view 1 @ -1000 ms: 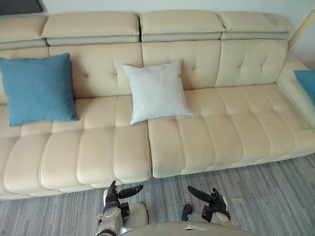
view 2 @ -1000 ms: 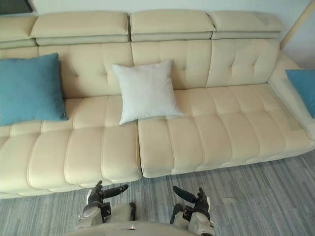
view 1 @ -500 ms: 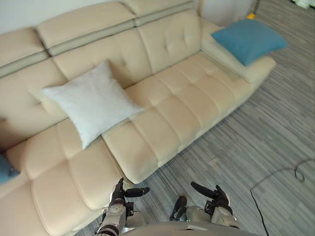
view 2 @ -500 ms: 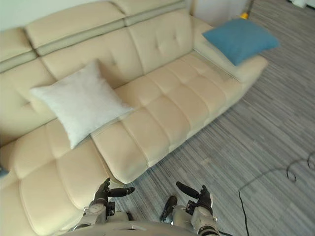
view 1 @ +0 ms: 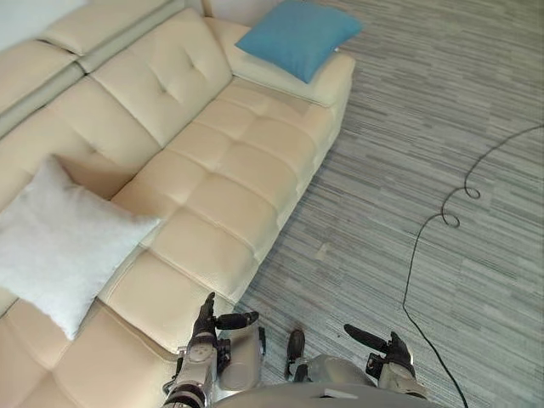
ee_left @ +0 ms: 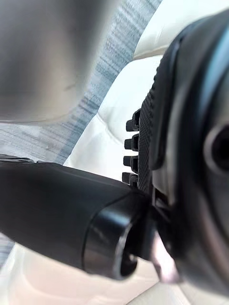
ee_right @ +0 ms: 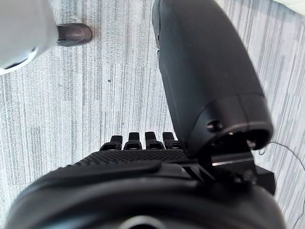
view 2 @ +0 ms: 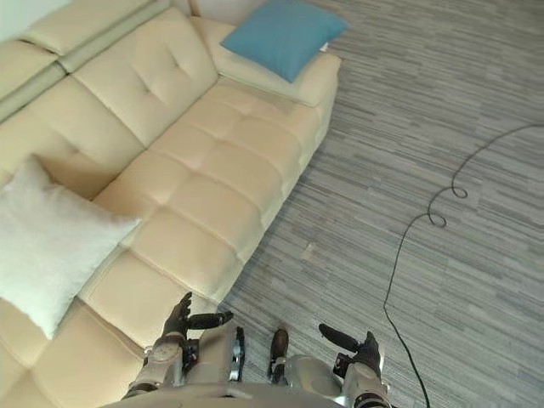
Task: Pick up cushions and gather them together orderly.
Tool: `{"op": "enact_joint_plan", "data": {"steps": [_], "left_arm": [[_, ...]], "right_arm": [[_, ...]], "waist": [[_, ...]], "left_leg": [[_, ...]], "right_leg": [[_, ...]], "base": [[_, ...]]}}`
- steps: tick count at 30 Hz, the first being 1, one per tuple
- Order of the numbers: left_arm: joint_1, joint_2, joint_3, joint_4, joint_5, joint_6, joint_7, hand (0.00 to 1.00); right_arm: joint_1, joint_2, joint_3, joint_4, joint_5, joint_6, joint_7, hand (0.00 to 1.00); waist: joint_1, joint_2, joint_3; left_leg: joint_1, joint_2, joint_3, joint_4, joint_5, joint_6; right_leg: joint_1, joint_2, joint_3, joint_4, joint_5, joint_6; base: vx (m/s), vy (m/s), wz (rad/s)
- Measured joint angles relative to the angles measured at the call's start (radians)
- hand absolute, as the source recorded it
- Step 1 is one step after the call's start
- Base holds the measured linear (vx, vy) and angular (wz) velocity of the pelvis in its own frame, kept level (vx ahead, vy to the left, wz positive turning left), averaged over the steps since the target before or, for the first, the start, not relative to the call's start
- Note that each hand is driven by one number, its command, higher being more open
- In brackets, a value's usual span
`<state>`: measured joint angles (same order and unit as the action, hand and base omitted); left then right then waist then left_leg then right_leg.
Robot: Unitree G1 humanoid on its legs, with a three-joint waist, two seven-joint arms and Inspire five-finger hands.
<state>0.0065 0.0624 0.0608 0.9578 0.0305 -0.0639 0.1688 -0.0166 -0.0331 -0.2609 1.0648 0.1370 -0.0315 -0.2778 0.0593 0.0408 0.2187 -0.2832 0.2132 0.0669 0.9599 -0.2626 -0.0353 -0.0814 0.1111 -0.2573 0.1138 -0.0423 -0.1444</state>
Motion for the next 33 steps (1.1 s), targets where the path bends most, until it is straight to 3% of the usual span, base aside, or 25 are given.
{"op": "enact_joint_plan", "data": {"steps": [1,2,3,5,7,9,10,12,13,14,17,18,20,21,23,24,25,26,27,28,29,31,32,33], "left_arm": [[0.0,-0.001,0.0,-0.01,0.0,-0.002,0.0,1.0],[0.0,-0.008,0.001,-0.044,0.0,-0.003,0.001,1.0],[0.001,-0.012,0.003,-0.052,0.0,-0.004,0.001,1.0],[0.005,-0.026,0.004,-0.078,-0.001,-0.012,-0.003,1.0],[0.006,-0.03,0.006,-0.087,-0.002,-0.015,-0.002,1.0],[0.014,-0.037,0.005,-0.087,-0.003,-0.014,-0.003,1.0],[0.016,-0.038,0.005,-0.086,-0.005,-0.014,-0.003,1.0],[0.037,-0.031,0.006,-0.085,-0.014,-0.012,-0.003,1.0],[0.044,-0.025,0.007,-0.079,-0.02,-0.009,-0.007,1.0],[0.043,-0.023,0.007,-0.074,-0.02,-0.009,-0.007,1.0],[0.042,-0.018,0.002,-0.057,-0.02,0.003,-0.003,1.0],[0.042,-0.027,0.0,-0.049,-0.02,0.007,0.0,1.0],[0.018,-0.028,-0.003,-0.026,-0.02,0.012,0.001,1.0],[0.011,-0.028,-0.002,-0.026,-0.02,0.012,0.004,1.0],[-0.002,-0.03,0.002,-0.023,-0.019,0.012,0.008,1.0],[-0.007,-0.032,0.001,-0.019,-0.019,0.012,0.008,1.0],[-0.01,-0.029,-0.001,-0.015,-0.017,0.011,0.007,1.0],[-0.015,-0.034,-0.003,0.007,-0.011,0.011,0.008,1.0],[-0.02,-0.043,-0.007,0.02,-0.008,0.012,0.002,1.0],[-0.019,-0.049,-0.007,0.023,-0.001,0.012,0.001,1.0],[-0.018,-0.057,0.0,0.029,0.016,0.017,-0.002,1.0],[-0.024,-0.064,0.004,0.025,0.022,0.02,-0.003,1.0],[-0.025,-0.07,0.004,0.014,0.022,0.021,-0.004,1.0],[-0.024,-0.07,0.005,-0.004,0.022,0.021,-0.004,1.0]], "right_arm": [[-0.001,0.002,0.0,0.0,0.0,0.0,-0.002,1.0],[-0.004,0.008,-0.002,-0.002,0.0,0.004,-0.004,1.0],[-0.004,0.011,-0.001,-0.004,0.0,0.006,-0.007,1.0],[-0.008,0.022,-0.001,-0.022,0.0,0.01,-0.018,1.0],[-0.014,0.034,0.006,-0.037,-0.001,0.009,-0.018,1.0],[-0.012,0.048,0.011,-0.051,-0.002,0.009,-0.015,1.0],[-0.01,0.052,0.01,-0.051,-0.004,0.01,-0.014,1.0],[0.021,0.072,0.016,-0.066,-0.021,0.013,-0.011,1.0],[0.047,0.081,0.026,-0.082,-0.026,0.013,-0.007,1.0],[0.055,0.082,0.027,-0.089,-0.028,0.013,-0.004,1.0],[0.074,0.086,0.026,-0.107,-0.043,0.013,0.007,1.0],[0.08,0.08,0.024,-0.127,-0.059,0.012,0.011,1.0],[0.079,0.084,0.024,-0.155,-0.059,0.009,0.012,1.0],[0.078,0.086,0.024,-0.161,-0.06,0.008,0.012,1.0],[0.067,0.088,0.018,-0.161,-0.061,0.005,0.012,1.0],[0.067,0.086,0.012,-0.161,-0.062,0.002,0.012,1.0],[0.068,0.085,0.007,-0.155,-0.062,-0.001,0.011,1.0],[0.057,0.074,0.0,-0.136,-0.065,0.003,0.013,1.0],[0.034,0.06,-0.015,-0.11,-0.068,0.002,0.011,1.0],[0.025,0.059,-0.031,-0.105,-0.068,0.001,0.006,1.0],[0.029,0.058,-0.038,-0.09,-0.068,0.0,0.004,1.0],[0.033,0.044,-0.041,-0.088,-0.068,0.009,0.007,1.0],[0.033,0.032,-0.035,-0.089,-0.072,0.009,0.006,1.0],[0.036,0.028,-0.03,-0.088,-0.079,0.01,0.004,1.0]], "waist": [[0.003,-0.004,0.003],[0.015,-0.013,0.015],[0.02,-0.014,0.016],[0.047,-0.02,0.019],[0.06,-0.024,0.018],[0.072,-0.012,0.002],[0.075,-0.011,0.0],[0.091,-0.029,-0.04],[0.093,-0.059,-0.067],[0.093,-0.064,-0.074],[0.091,-0.069,-0.07],[0.089,-0.046,-0.079],[0.075,-0.037,-0.074],[0.066,-0.037,-0.071],[0.041,-0.049,-0.06],[0.033,-0.052,-0.058],[0.028,-0.065,-0.058],[0.028,-0.055,-0.05],[0.031,-0.036,-0.045],[0.03,-0.035,-0.043],[0.027,-0.032,-0.042],[0.022,-0.013,-0.03],[0.019,0.003,-0.019],[0.022,0.012,-0.011]], "left_leg": [[-0.019,-0.024,-0.007,-0.01,-0.01,0.001],[-0.058,-0.088,-0.022,-0.09,-0.019,0.001],[-0.067,-0.107,-0.028,-0.129,-0.02,0.0],[-0.091,-0.197,-0.123,-0.372,-0.008,-0.013],[-0.095,-0.227,-0.169,-0.526,0.044,-0.021],[-0.095,-0.217,-0.184,-0.646,0.12,-0.004],[-0.092,-0.215,-0.186,-0.644,0.146,0.001],[-0.054,-0.214,-0.151,-0.622,0.211,0.027],[-0.028,-0.219,-0.093,-0.59,0.198,0.032],[-0.015,-0.22,-0.078,-0.584,0.179,0.034],[0.108,-0.212,-0.042,-0.568,0.132,0.059],[0.174,-0.184,-0.047,-0.576,0.071,0.049],[0.24,-0.149,-0.051,-0.582,0.032,0.041],[0.261,-0.135,-0.056,-0.592,0.027,0.042],[0.341,-0.089,-0.072,-0.636,0.023,0.037],[0.359,-0.076,-0.085,-0.645,0.017,0.026],[0.373,-0.074,-0.092,-0.644,0.001,-0.002],[0.393,-0.049,-0.119,-0.636,-0.025,-0.041],[0.388,-0.037,-0.151,-0.636,-0.027,-0.04],[0.386,-0.045,-0.168,-0.64,-0.008,-0.035],[0.375,-0.037,-0.174,-0.588,0.016,-0.051],[0.297,-0.029,-0.224,-0.37,0.043,-0.063],[0.21,-0.02,-0.247,-0.17,0.065,-0.07],[0.132,-0.009,-0.234,-0.002,0.043,-0.075]], "right_leg": [[0.001,0.001,0.014,-0.006,0.001,-0.002],[0.017,0.004,0.051,-0.031,0.003,0.006],[0.023,0.009,0.065,-0.039,0.003,0.008],[0.049,0.028,0.137,-0.058,0.002,0.007],[0.064,0.038,0.183,-0.061,-0.008,0.005],[0.079,0.058,0.231,-0.034,-0.054,0.014],[0.084,0.062,0.247,-0.016,-0.071,0.017],[0.073,0.058,0.321,0.103,-0.165,0.038],[0.049,0.029,0.345,0.211,-0.241,0.095],[0.045,0.022,0.345,0.243,-0.251,0.11],[-0.066,-0.029,0.245,0.646,-0.22,0.261],[-0.133,-0.077,0.14,0.813,-0.249,0.211],[-0.192,-0.144,0.033,0.851,-0.279,0.161],[-0.212,-0.16,0.01,0.826,-0.283,0.155],[-0.244,-0.179,0.016,0.649,-0.277,0.166],[-0.249,-0.183,0.037,0.556,-0.257,0.19],[-0.243,-0.19,0.07,0.423,-0.208,0.21],[-0.21,-0.176,0.036,0.394,-0.12,0.119],[-0.207,-0.155,0.03,0.404,-0.129,0.108],[-0.208,-0.15,0.031,0.411,-0.146,0.102],[-0.186,-0.14,0.02,0.418,-0.19,0.083],[-0.126,-0.117,-0.003,0.39,-0.221,0.072],[-0.068,-0.095,-0.021,0.353,-0.228,0.064],[-0.008,-0.073,-0.029,0.312,-0.229,0.061]], "base": [[0.13,-0.084,-0.86],[0.11,-0.069,-0.68],[0.19,-0.072,-0.89],[0.19,-0.027,-0.78],[0.21,0.004,-0.81],[0.29,0.004,-0.85],[0.41,0.02,-0.77],[0.55,0.038,-1.06],[0.52,0.035,-1.07],[0.5,0.035,-1.02],[0.48,0.047,-0.86],[0.54,0.05,-0.85],[0.53,0.002,-0.37],[0.45,-0.1,-0.01],[0.48,-0.178,0.18],[0.5,-0.241,0.34],[0.53,-0.286,0.26],[0.52,-0.297,0.12],[0.47,-0.302,-0.03],[0.39,-0.297,0.01],[0.43,-0.337,0.15],[0.25,-0.196,0.31],[0.22,-0.124,0.33],[0.32,-0.175,0.27]]}}
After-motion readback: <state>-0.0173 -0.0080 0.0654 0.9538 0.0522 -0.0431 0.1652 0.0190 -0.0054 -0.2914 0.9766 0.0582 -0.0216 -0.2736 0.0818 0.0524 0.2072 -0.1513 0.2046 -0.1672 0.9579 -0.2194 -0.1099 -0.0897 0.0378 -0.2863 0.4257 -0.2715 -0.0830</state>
